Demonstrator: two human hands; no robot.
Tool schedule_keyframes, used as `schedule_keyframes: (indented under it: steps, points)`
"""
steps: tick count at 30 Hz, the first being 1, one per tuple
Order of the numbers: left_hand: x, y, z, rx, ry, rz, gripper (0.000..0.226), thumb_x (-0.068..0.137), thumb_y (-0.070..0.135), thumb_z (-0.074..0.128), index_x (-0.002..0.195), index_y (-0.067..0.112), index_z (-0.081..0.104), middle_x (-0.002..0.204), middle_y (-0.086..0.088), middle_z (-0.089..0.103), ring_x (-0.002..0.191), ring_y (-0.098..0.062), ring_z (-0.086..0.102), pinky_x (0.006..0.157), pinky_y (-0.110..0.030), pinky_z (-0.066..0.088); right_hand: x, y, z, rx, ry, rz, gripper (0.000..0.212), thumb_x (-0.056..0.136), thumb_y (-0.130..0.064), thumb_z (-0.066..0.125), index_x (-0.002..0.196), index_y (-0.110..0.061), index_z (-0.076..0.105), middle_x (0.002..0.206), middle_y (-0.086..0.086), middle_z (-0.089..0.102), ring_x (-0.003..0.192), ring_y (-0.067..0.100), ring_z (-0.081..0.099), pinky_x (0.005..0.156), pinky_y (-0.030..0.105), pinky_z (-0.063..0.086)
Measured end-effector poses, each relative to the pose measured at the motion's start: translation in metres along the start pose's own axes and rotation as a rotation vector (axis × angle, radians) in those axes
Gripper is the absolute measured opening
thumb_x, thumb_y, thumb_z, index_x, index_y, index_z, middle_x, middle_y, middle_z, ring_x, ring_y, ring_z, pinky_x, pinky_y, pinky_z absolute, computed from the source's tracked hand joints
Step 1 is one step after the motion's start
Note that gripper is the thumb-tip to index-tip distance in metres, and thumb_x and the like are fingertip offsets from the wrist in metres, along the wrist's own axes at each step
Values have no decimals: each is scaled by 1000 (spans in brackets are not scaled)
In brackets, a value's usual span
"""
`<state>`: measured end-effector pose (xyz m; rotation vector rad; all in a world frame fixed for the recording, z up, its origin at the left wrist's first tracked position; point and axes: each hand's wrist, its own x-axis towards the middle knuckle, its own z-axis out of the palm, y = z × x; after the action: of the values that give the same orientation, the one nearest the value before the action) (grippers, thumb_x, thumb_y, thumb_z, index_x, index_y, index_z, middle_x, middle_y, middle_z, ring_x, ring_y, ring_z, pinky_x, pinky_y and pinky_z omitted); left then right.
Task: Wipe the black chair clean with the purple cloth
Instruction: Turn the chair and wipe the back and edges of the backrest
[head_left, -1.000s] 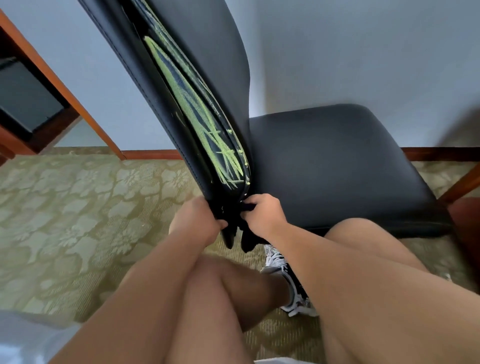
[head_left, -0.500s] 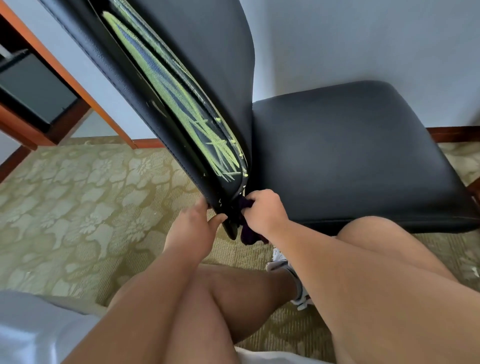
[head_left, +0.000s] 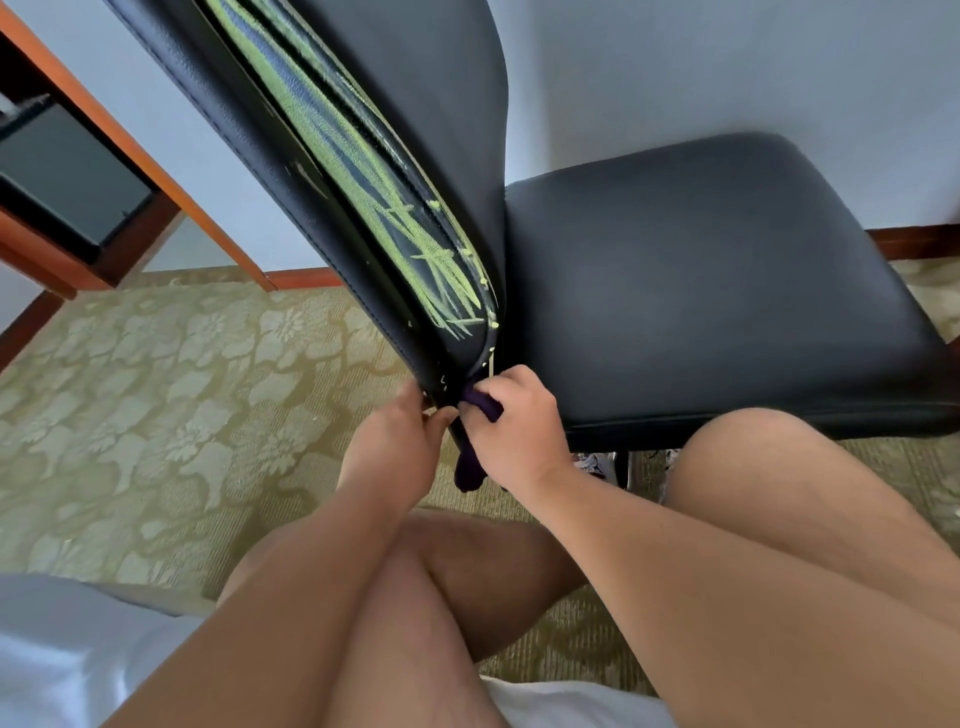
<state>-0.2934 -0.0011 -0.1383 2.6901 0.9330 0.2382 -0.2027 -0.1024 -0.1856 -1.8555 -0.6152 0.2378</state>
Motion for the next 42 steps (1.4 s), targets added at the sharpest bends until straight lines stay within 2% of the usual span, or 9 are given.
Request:
schedule_keyframes:
  steps: [2, 7, 14, 16, 23, 28, 34, 39, 42]
  points:
    - [-2, 2, 2, -3, -10, -13, 25, 97, 40, 52, 109, 19, 51, 85, 2, 65, 78, -26, 64, 54, -30, 39, -2, 8, 4, -96, -27, -47, 12, 90, -24, 66, 96, -16, 74, 94, -3, 50, 81, 18, 55, 68, 31, 49]
    - [-3, 5, 2, -4, -29, -20, 23, 98, 38, 48, 107, 18, 48, 89, -4, 67, 82, -29, 64, 62, -33, 43, -2, 23, 13, -438, -186, -32, 20, 91, -22, 57, 105, -17, 71, 101, 0, 44, 94, 25, 52, 60, 32, 47]
    - [0, 2, 4, -14, -19, -35, 25, 99, 41, 45, 111, 19, 49, 82, 2, 64, 80, -29, 65, 59, -32, 39, 2, 15, 22, -221, -125, 219, 20, 93, -21, 58, 104, -19, 74, 103, -3, 44, 87, 23, 53, 63, 30, 40]
    - [0, 2, 4, -21, -12, -27, 24, 99, 41, 46, 109, 19, 49, 79, 2, 62, 79, -30, 65, 59, -32, 39, 0, 12, 20, -123, -84, 265, 20, 93, -21, 59, 105, -19, 74, 103, -6, 45, 86, 20, 55, 66, 32, 46]
    - [0, 0, 5, -46, -8, -18, 17, 98, 40, 47, 107, 25, 47, 87, 0, 69, 77, -27, 65, 56, -30, 37, -3, -10, 15, 115, 93, 112, 16, 87, -15, 64, 96, -22, 76, 95, -12, 47, 84, 10, 55, 73, 34, 52]
    - [1, 0, 7, -39, -8, -34, 21, 98, 38, 46, 112, 23, 48, 88, 0, 68, 75, -25, 63, 51, -28, 34, -3, -3, 16, -69, 81, 25, 20, 88, -24, 61, 102, -32, 73, 97, -13, 46, 87, 12, 54, 62, 30, 46]
    - [-1, 0, 7, -30, -25, -28, 17, 99, 38, 46, 106, 23, 48, 82, 4, 64, 69, -19, 58, 53, -29, 34, 1, 13, 20, -185, -106, 368, 32, 90, -24, 55, 117, -32, 71, 108, -7, 44, 94, 20, 55, 69, 29, 44]
    - [2, -3, 7, -63, -25, -32, 14, 99, 39, 44, 105, 27, 47, 79, 7, 65, 68, -17, 61, 54, -31, 42, 10, 9, 20, -104, -145, 398, 35, 89, -19, 54, 121, -27, 69, 110, -5, 41, 97, 22, 54, 73, 31, 47]
    - [2, -3, 7, -83, -28, -26, 9, 98, 39, 45, 99, 30, 44, 79, 7, 65, 73, -22, 64, 58, -36, 48, 9, 4, 18, 19, -75, 403, 27, 87, -17, 58, 109, -24, 72, 107, -9, 44, 91, 15, 54, 70, 26, 44]
